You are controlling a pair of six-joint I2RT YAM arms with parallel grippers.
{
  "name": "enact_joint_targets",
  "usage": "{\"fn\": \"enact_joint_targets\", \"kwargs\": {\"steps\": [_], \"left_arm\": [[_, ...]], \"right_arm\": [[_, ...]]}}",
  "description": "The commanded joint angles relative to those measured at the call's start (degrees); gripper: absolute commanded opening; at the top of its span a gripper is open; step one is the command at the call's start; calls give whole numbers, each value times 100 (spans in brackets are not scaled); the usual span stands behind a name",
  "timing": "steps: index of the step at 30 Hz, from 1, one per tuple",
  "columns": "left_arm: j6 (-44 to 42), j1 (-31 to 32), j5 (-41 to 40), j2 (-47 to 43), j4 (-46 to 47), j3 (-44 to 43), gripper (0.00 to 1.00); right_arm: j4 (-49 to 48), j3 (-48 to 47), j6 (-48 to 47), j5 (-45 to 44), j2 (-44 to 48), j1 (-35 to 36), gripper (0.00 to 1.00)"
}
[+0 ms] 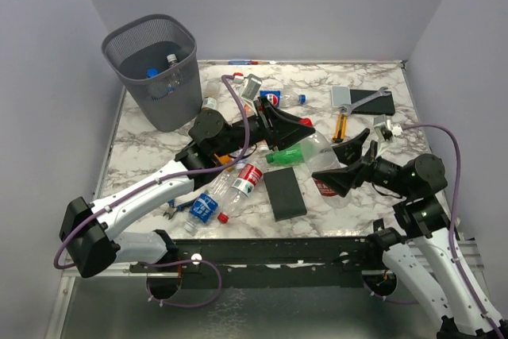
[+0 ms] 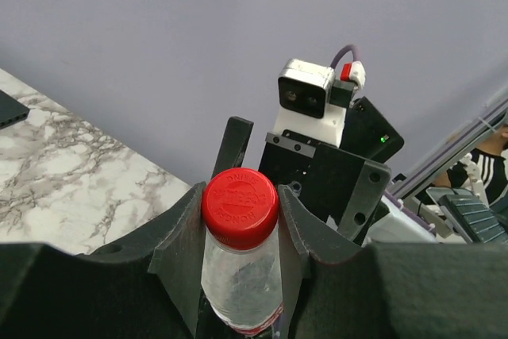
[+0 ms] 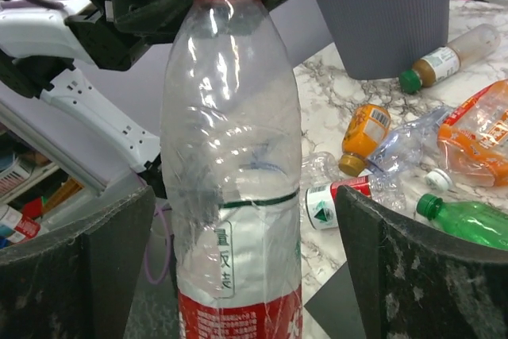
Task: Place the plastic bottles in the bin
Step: Pick up the plastic bottle at the center of the board, then place the plastic bottle in the trash bin.
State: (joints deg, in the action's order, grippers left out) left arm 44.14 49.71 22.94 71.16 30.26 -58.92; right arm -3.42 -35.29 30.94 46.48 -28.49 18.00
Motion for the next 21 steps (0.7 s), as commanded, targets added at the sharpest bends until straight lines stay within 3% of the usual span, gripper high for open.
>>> {"fn": "enact_joint_targets", "kwargs": {"steps": [1,5,8,11,16,19,21], "left_arm": [[-554,40,-295,-201,-290,-146,0],[-1625,37,-1335,-444,-1536,-767,0],[-2749,25,-2941,-522,-2510,-1858,0],[-3867,13,-4670,-505,-2829,-2795,0],[-6185,-35,-7045,-171,-1852,-3595,0],[-7239,-434,-7631,75,-649,-3542,0],[-7168,-974,-7606,261,-395,-3596,0]], "right_arm": [[748,-634,-110,-156,-141,19,100],[1557,-1489,-335,-335,-176,18,100],[2217,-2245,-620,-589,-197,19,100],[2574,-2598,-762,-1186,-137,76,100],[2474,-1900,-424,-2225,265,81,100],[2339,-1223,-70,-2494,499,81,100],[2241,-756,171,-2570,628,77,100]]}}
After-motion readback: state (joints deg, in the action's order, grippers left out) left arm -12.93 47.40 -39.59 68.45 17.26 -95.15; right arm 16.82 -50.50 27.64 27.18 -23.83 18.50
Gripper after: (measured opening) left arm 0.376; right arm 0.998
